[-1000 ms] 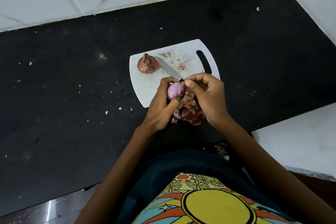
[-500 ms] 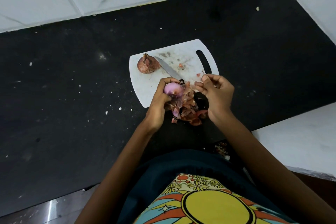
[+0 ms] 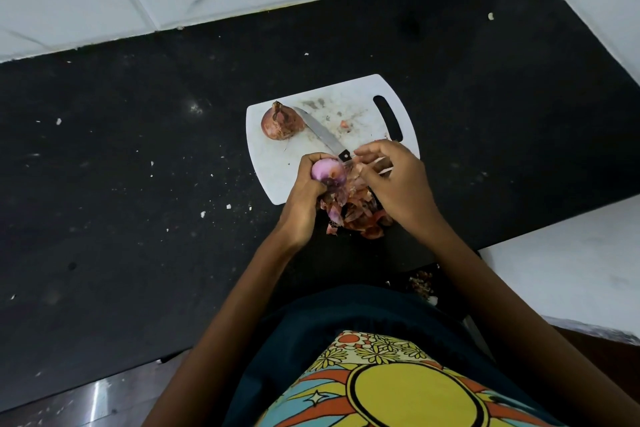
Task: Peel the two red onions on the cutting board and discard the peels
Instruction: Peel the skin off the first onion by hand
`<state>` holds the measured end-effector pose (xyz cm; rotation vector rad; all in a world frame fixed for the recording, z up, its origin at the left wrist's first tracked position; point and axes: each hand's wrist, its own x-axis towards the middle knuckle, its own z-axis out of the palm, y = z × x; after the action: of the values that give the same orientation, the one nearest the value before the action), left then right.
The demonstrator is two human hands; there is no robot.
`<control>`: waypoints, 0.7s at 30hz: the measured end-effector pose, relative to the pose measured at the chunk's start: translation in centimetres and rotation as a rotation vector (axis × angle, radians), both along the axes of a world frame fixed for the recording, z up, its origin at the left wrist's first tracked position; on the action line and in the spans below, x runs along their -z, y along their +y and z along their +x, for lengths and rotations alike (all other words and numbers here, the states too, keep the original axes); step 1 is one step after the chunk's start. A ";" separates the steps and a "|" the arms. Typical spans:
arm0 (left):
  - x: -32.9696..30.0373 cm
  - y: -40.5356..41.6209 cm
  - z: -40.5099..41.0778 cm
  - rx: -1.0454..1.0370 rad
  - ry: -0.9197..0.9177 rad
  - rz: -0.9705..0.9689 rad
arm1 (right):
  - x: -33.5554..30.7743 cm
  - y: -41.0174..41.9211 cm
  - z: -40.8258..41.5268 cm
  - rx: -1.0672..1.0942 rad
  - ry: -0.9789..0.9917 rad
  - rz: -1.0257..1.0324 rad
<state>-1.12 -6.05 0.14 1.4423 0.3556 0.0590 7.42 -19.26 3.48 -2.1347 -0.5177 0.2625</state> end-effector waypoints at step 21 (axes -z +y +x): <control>-0.8 -0.3 0.0 0.017 -0.052 0.133 | -1.2 0.5 -0.8 -0.114 0.186 0.144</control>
<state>-1.12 -6.38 0.92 1.5719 0.3010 0.1081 6.57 -18.74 4.65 -1.9220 -0.5334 0.4692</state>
